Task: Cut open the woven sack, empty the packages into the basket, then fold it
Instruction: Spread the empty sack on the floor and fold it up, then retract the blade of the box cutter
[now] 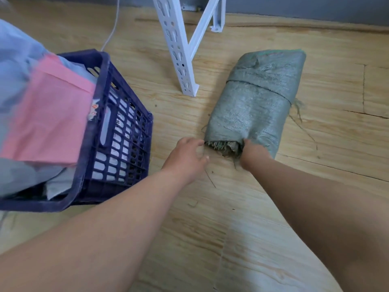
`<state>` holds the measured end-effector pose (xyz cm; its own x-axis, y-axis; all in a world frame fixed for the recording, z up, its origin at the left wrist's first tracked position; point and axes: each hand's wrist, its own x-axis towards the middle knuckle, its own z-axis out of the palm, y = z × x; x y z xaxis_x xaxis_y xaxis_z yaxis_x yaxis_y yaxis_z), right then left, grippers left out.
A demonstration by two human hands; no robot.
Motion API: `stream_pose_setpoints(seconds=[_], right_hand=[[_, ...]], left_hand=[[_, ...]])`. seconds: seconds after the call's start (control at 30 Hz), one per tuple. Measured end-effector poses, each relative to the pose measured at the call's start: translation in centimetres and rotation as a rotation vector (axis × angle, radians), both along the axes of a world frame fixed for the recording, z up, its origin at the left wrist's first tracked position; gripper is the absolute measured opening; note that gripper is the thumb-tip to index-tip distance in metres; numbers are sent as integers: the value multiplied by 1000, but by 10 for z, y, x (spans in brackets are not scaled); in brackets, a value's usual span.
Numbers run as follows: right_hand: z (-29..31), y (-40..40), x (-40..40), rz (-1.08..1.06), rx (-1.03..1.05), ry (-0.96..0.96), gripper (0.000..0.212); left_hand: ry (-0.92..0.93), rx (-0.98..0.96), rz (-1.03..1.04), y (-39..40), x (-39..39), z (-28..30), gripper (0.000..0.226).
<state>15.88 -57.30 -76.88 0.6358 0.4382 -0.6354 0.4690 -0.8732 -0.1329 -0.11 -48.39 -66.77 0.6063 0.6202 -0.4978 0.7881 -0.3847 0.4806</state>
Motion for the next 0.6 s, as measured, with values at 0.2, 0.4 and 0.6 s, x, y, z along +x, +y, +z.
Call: stream_pose_setpoints(seconds=[0.2,0.4,0.6], right_hand=[[15,26,16,200,78,-74,87],[8,23,8,146,70,-77,89],[39,44,-14,-411,593,116,67]], left_hand=[[-3,-9,56,13,-18,13,45],[36,-41,86,14,-35,17,40],[-49,-133,127,9,-36,24,44]])
